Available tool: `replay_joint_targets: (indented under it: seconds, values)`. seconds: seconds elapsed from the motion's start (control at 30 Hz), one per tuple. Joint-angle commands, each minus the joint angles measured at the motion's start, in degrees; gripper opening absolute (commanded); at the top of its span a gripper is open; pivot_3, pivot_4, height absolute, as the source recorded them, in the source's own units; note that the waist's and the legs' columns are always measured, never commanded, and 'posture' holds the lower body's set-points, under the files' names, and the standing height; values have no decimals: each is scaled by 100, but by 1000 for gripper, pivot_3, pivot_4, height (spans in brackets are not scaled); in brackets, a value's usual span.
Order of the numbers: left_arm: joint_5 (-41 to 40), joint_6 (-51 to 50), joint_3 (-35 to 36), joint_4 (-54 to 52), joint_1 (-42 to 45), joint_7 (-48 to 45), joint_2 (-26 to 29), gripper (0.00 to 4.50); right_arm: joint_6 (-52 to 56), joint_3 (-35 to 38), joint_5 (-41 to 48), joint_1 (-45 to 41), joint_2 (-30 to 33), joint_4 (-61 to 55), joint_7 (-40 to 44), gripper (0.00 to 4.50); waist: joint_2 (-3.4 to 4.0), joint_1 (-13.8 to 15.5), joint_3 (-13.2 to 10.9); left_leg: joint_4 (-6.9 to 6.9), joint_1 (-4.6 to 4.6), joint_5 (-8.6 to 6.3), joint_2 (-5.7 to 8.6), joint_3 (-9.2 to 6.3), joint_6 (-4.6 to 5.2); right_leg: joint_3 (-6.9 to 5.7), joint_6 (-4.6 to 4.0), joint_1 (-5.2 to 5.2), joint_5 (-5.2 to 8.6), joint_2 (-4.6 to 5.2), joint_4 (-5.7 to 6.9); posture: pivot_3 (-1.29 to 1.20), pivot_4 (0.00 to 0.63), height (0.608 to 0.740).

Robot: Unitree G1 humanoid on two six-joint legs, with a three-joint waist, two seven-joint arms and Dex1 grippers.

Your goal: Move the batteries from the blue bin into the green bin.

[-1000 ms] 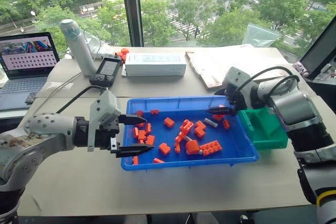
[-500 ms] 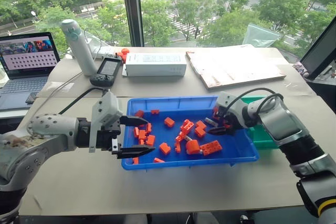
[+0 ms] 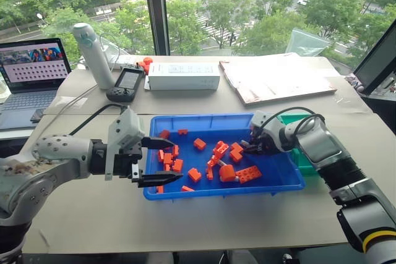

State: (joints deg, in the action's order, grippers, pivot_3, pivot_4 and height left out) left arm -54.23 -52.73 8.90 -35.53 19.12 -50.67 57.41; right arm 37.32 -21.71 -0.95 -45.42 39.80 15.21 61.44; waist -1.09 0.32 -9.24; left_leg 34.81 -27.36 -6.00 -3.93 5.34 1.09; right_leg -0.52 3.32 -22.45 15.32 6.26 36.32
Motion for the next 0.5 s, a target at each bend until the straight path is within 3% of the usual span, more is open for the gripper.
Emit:
replay_joint_targets:
  seconds: [0.03, 0.27, 0.5]
  values:
    - [-3, 129, 136, -44, 80, -33, 26, 4500, -9, 192, -11, -53, 168, -244, 71, 217, 0, 4, 0, 0, 0, 0, 0, 0, 0, 0, 0, -1, 0, 0, 0, 0, 150, 740]
    - [206, 332, -116, 296, 380, -167, -148, 4500, 995, 1209, 596, -334, 734, -1174, 125, 221, 2, 25, -1, -3, -3, 0, 0, 1, 0, 1, 0, -7, 0, 0, 0, 0, 150, 740]
    - [471, 508, -532, 688, 825, -371, -467, 4500, 1558, 1997, 794, -109, 1968, -1281, 115, 221, 5, 88, -4, -4, -6, -1, 7, 6, 1, -2, -24, -4, 15, 10, -13, 0, 150, 740]
